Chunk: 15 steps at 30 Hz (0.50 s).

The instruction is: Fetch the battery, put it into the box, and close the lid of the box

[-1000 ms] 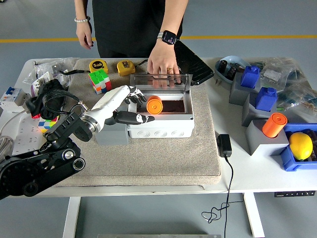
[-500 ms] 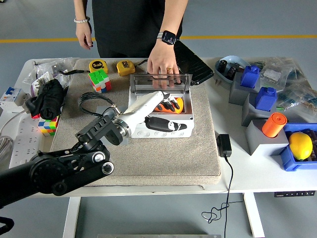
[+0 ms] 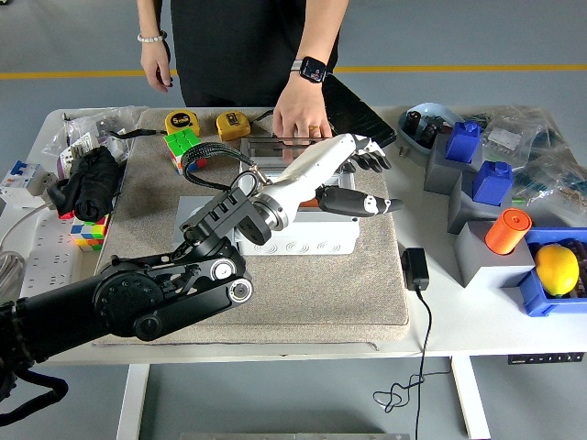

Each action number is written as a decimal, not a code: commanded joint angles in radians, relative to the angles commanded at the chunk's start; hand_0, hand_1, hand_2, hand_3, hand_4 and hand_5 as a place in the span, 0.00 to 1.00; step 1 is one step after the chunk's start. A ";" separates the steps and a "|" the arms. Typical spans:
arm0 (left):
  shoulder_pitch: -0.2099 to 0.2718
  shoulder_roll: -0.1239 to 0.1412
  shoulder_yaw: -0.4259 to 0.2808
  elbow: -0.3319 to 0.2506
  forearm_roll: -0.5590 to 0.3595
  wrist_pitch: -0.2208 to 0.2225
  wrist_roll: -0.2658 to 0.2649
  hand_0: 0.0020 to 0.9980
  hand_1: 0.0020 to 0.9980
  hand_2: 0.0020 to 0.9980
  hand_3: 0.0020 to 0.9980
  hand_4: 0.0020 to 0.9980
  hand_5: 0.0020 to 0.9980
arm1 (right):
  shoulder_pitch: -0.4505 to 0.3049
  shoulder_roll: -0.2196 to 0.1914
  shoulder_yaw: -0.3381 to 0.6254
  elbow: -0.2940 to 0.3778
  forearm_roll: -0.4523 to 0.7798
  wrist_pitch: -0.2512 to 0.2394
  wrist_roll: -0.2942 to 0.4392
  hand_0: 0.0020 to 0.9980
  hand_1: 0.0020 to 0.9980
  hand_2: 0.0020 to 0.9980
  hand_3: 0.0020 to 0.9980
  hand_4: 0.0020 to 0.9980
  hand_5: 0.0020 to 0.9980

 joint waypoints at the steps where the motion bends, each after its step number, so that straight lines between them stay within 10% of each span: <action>1: -0.004 0.001 -0.011 0.006 0.005 0.002 -0.001 0.57 0.66 0.65 0.63 0.97 0.43 | 0.000 0.000 -0.002 0.000 0.001 0.000 0.000 0.63 0.67 0.68 0.58 0.96 0.45; 2: -0.008 0.003 -0.023 0.016 0.012 0.002 -0.002 0.74 0.78 0.77 0.76 0.98 0.48 | 0.001 0.000 -0.003 0.000 0.001 0.000 0.000 0.63 0.67 0.68 0.58 0.96 0.45; 15: -0.044 0.042 -0.079 0.175 0.103 -0.056 0.082 0.80 0.85 0.84 0.84 1.00 0.68 | 0.002 0.002 -0.008 0.005 0.003 -0.001 0.000 0.63 0.67 0.68 0.58 0.96 0.45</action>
